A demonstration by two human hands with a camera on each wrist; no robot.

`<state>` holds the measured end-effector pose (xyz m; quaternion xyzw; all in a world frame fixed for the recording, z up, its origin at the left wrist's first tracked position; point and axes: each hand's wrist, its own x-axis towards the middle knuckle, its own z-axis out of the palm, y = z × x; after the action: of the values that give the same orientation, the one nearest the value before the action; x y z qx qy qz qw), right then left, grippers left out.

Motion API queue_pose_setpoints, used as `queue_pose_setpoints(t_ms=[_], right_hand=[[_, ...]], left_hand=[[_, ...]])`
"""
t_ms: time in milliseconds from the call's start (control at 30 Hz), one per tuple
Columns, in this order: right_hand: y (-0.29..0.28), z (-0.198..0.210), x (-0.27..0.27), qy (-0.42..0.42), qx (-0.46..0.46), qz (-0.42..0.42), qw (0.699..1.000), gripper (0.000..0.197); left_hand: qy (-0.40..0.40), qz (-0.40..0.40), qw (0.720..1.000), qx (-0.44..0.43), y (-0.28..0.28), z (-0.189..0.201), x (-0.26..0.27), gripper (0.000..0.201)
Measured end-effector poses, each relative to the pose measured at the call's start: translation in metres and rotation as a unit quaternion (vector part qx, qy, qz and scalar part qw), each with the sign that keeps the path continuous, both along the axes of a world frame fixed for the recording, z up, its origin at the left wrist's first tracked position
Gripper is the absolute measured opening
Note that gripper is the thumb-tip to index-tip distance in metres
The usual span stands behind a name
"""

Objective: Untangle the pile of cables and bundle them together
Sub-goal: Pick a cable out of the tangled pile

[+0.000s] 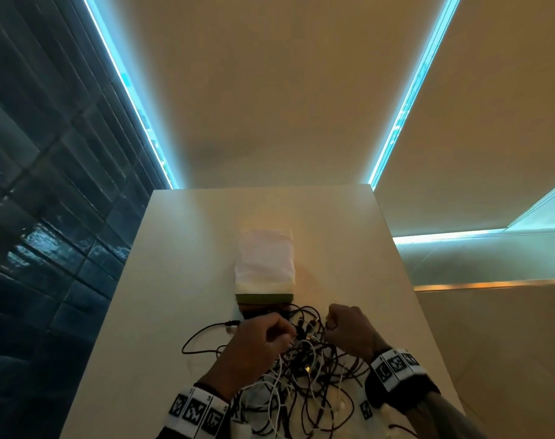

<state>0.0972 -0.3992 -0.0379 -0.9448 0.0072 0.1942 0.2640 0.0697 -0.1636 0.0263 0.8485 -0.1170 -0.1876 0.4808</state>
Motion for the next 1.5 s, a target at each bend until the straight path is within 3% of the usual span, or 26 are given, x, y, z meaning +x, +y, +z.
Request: queue_pose_setpoints(t_ms=[100,233,400,567,633,700,800,900,1000,1133,1233,1500], right_hand=[[0.000,0.022,-0.011,-0.100,0.076,0.013,0.992,0.008],[0.004,0.053,-0.013,-0.202,0.102,0.038,0.973,0.012],[0.013,0.093,-0.014,-0.271,0.142,0.032,0.952,0.014],[0.034,0.111,-0.025,-0.296,0.237,-0.005,0.925,0.018],[0.040,0.109,-0.029,-0.289,0.278,-0.056,0.914,0.023],[0.041,0.102,-0.033,-0.228,0.323,-0.103,0.912,0.029],[0.044,0.089,-0.040,-0.123,0.403,-0.092,0.902,0.020],[0.054,0.079,-0.045,-0.109,0.434,-0.071,0.891,0.008],[0.059,0.072,-0.042,-0.129,0.431,-0.059,0.891,0.010],[0.051,0.056,-0.041,-0.121,0.373,-0.055,0.918,0.014],[0.041,0.045,-0.043,-0.098,0.362,-0.074,0.924,0.017],[0.032,0.025,-0.038,-0.092,0.294,-0.061,0.949,0.011]], left_hand=[[-0.022,0.006,1.000,-0.020,-0.018,0.003,0.007,0.017],[-0.019,-0.036,0.999,-0.014,-0.037,0.004,0.016,0.030],[-0.053,-0.073,0.995,-0.034,-0.049,0.009,0.016,0.021],[-0.096,-0.025,0.991,-0.095,-0.048,0.016,0.013,0.010],[-0.093,-0.011,0.990,-0.107,-0.044,0.014,0.014,0.009],[-0.095,0.008,0.989,-0.114,-0.039,0.014,0.016,0.011],[-0.095,0.059,0.981,-0.156,-0.032,0.027,0.019,0.012],[-0.088,0.073,0.978,-0.177,-0.025,0.040,0.021,0.027],[-0.036,0.069,0.970,-0.229,-0.017,0.057,0.021,0.033],[0.009,0.123,0.929,-0.348,0.005,0.091,0.022,0.030],[-0.031,0.184,0.902,-0.389,0.030,0.112,0.030,0.031],[-0.162,0.235,0.886,-0.366,0.076,0.140,0.026,0.034]])
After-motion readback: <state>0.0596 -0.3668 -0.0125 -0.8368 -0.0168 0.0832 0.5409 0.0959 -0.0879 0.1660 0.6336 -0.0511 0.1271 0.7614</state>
